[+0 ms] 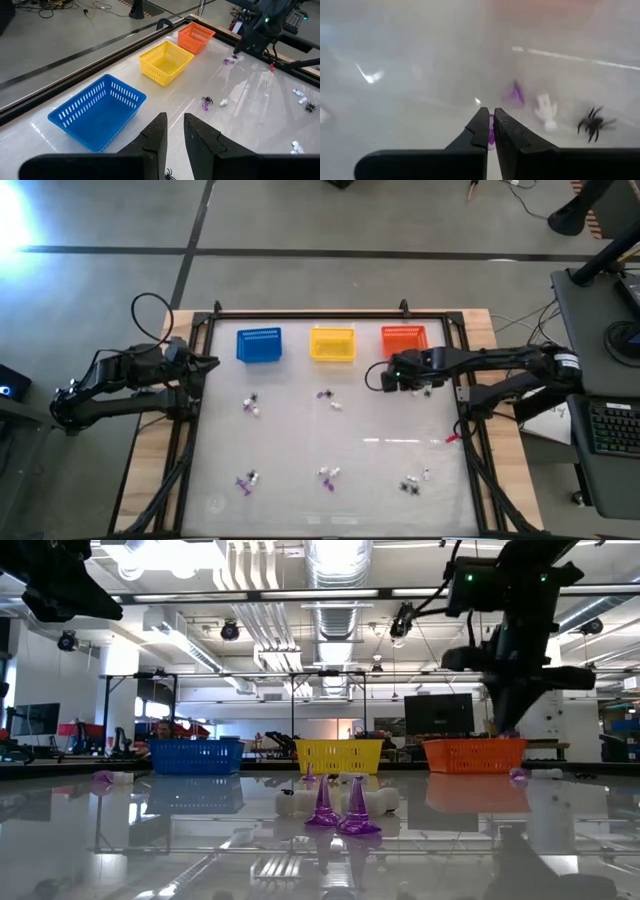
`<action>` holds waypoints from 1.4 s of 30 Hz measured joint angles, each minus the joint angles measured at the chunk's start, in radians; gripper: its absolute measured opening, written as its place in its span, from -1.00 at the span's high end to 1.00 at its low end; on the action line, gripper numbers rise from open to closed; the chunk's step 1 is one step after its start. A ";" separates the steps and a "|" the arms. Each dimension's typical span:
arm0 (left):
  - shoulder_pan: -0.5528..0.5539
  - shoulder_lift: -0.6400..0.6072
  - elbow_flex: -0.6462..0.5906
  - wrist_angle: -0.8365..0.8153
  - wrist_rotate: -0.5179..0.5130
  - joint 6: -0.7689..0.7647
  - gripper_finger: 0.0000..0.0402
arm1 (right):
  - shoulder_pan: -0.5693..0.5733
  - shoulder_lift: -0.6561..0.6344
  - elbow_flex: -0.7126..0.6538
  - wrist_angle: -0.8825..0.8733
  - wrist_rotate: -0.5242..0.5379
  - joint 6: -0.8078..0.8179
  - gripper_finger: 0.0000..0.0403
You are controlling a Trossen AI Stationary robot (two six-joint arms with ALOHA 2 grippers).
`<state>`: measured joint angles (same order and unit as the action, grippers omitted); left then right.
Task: Sort Halloween decoration
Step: Put the purple hat toy into the orange bin
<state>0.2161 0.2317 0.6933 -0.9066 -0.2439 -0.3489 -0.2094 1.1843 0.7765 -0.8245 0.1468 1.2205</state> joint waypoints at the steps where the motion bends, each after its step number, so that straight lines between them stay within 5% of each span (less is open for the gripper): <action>1: 0.000 0.000 0.000 0.000 0.000 0.000 0.77 | -0.009 -0.017 0.000 0.003 0.020 0.000 0.96; 10: 0.000 0.000 0.000 0.000 0.000 0.000 0.77 | -0.157 -0.070 0.000 0.114 0.203 -0.049 0.96; 27: 0.000 0.000 0.000 0.000 0.000 0.000 0.77 | -0.403 0.037 0.002 0.239 0.139 -0.333 0.95; 42: 0.000 0.027 0.000 0.063 0.004 0.000 0.53 | -0.407 0.030 0.002 0.239 0.095 -0.369 0.50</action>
<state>0.2161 0.2589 0.6937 -0.8440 -0.2402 -0.3486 -0.6162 1.2147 0.7784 -0.5850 0.2416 0.8520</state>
